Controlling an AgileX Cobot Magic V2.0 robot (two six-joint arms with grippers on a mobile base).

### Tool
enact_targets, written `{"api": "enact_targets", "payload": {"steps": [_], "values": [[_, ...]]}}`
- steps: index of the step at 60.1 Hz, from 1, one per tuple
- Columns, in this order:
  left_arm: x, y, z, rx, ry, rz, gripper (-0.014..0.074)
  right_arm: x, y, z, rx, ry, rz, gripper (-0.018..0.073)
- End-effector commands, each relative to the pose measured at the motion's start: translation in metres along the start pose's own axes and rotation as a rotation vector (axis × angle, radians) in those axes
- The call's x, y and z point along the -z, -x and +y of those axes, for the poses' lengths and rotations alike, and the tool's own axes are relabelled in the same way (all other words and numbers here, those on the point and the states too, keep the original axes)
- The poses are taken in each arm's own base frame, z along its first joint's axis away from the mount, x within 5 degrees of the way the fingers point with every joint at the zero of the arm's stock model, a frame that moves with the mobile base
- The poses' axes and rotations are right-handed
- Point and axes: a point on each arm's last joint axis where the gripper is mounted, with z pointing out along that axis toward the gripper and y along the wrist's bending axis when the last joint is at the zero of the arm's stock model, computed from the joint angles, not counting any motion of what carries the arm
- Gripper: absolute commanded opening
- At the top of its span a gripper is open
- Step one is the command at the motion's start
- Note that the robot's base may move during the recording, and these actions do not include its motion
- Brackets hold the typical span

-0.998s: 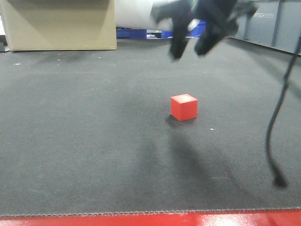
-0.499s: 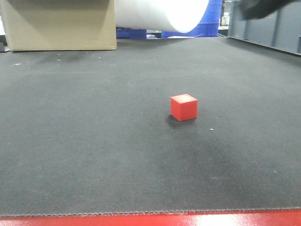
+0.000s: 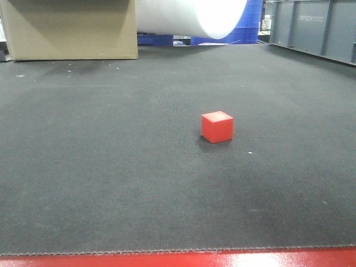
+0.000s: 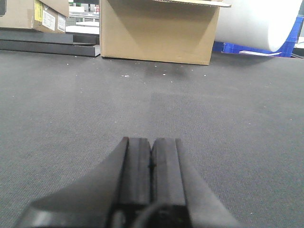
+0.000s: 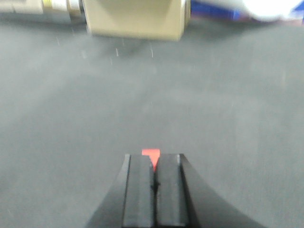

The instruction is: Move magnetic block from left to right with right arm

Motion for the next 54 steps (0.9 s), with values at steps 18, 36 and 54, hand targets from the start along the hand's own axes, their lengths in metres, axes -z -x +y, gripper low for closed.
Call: {"api": "enact_targets", "payload": {"steps": [18,36,54], "values": [[0.001,0.006,0.0,0.008,-0.002,-0.096,-0.0116,0.011,0.016,0.002,0.02,0.021,-0.131,0.0059],[0.001,0.006,0.0,0.008,-0.002,-0.096,-0.0116,0.002,-0.001,-0.007,0.001,-0.072,-0.156,0.0059],[0.001,0.006,0.0,0.008,-0.002,-0.096,-0.0116,0.008,-0.065,-0.03,0.025,-0.328,-0.307,0.0059]]}}
